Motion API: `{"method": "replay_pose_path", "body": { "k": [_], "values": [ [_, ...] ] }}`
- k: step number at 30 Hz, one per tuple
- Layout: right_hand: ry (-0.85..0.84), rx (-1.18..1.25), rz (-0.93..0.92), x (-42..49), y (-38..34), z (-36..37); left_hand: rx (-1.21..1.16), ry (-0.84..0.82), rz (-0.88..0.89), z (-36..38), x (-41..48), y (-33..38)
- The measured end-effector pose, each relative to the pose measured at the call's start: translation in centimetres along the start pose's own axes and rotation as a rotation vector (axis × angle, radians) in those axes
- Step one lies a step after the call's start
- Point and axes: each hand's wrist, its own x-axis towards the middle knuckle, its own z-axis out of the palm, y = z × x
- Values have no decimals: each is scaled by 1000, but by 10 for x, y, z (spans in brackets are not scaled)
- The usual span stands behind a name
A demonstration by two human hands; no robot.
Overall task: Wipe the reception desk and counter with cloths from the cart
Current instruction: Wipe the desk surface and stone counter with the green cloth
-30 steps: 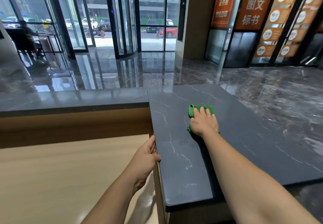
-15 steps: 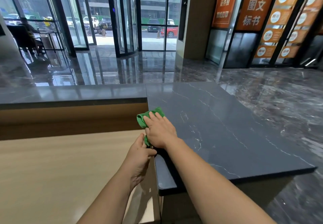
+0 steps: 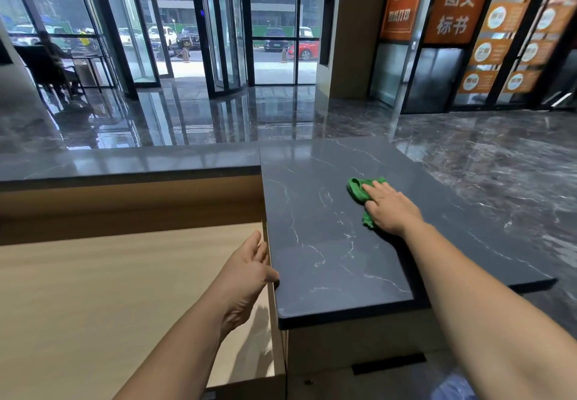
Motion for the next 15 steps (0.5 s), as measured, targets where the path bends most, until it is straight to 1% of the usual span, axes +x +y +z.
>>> {"method": "replay_pose_path", "body": {
  "k": [3, 6, 10, 15],
  "values": [
    [12, 17, 66, -3, 6, -2, 39, -35, 16, 3, -6, -3],
    [39, 12, 130, -6, -13, 3, 31, -52, 19, 1, -8, -5],
    [100, -5, 188, -22, -59, 18, -59, -54, -24, -8, -5, -11],
    [128, 41, 138, -61, -132, 29, -224, -35, -31, -8, -4, -15]
  ]
}}
